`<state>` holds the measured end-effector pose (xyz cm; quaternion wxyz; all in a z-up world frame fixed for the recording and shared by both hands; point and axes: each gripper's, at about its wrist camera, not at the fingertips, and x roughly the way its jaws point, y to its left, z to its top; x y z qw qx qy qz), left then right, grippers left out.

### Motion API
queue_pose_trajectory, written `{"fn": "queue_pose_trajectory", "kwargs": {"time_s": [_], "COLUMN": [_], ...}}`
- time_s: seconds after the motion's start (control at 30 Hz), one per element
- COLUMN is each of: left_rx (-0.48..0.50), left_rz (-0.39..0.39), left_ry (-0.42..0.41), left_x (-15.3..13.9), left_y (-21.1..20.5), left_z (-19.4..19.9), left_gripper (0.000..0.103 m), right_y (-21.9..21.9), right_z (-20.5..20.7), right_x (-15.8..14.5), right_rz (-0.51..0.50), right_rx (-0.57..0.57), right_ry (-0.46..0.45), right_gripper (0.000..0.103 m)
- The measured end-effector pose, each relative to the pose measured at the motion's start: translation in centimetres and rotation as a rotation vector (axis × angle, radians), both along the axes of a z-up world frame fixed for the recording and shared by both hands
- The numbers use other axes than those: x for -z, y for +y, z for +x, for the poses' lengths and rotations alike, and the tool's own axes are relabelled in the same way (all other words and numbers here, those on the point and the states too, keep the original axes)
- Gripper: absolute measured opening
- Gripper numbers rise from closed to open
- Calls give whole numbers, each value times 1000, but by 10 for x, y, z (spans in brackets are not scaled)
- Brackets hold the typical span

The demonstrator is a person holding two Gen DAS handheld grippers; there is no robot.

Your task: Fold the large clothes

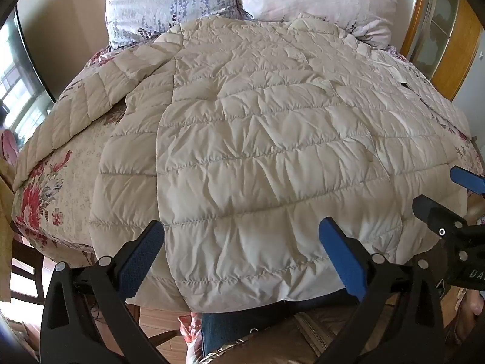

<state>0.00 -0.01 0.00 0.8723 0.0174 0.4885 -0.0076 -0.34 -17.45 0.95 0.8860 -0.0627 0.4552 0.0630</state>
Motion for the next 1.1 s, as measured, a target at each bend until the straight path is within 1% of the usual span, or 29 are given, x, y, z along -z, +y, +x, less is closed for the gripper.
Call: {"fn": "queue_pose_trajectory", "kwargs": {"time_s": [1.1], "left_rx": [0], "left_rz": [-2], "left_ry": [2], "left_x": [0], "left_y": [0], "left_z": [0], "left_gripper": [102], "right_y": [0], "right_z": [-1], "right_x": [0], "right_rz": [10], "right_rx": [0], "right_ry": [2], "right_gripper": [101]}}
